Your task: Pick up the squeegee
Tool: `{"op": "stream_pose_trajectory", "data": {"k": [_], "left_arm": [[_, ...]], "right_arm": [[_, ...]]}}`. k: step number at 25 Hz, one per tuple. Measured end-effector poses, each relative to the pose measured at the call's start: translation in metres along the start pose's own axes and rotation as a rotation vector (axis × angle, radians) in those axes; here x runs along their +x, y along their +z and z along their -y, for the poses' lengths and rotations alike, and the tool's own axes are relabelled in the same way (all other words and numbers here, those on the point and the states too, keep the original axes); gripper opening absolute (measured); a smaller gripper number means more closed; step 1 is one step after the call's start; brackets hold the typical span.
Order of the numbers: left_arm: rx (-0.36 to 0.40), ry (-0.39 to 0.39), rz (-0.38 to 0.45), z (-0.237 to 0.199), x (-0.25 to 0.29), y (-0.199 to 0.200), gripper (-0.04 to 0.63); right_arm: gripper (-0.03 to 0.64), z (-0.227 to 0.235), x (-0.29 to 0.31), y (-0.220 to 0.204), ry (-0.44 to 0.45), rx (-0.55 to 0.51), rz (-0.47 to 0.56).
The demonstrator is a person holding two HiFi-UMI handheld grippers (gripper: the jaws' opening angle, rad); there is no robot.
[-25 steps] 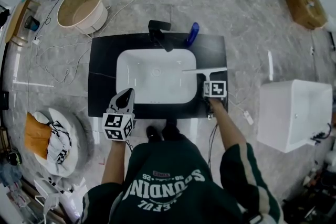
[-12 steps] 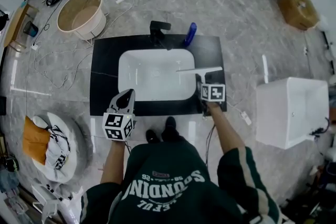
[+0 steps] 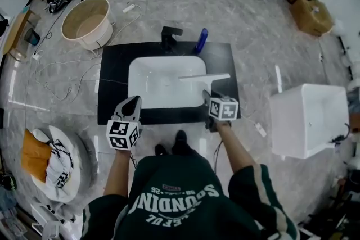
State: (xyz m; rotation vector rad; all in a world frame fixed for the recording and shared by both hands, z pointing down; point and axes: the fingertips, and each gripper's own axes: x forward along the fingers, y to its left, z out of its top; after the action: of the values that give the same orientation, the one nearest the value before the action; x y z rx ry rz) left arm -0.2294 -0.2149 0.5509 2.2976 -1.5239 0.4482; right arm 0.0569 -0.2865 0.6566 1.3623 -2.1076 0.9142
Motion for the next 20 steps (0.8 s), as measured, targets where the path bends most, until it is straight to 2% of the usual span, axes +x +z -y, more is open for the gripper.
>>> {"op": "stream_pose_trajectory", "data": {"k": [11,20], "left_arm": [[0.037,-0.003,0.059,-0.012,0.0,0.029,0.002],[0.051,0.006,0.112,-0.015,0.001,0.058,0.002]], "right_arm": [[0.072,-0.066,-0.047,0.064,0.093,-0.049,0.212],[0.072,-0.086,-0.079,0.102,0.091,-0.135,0.377]]}}
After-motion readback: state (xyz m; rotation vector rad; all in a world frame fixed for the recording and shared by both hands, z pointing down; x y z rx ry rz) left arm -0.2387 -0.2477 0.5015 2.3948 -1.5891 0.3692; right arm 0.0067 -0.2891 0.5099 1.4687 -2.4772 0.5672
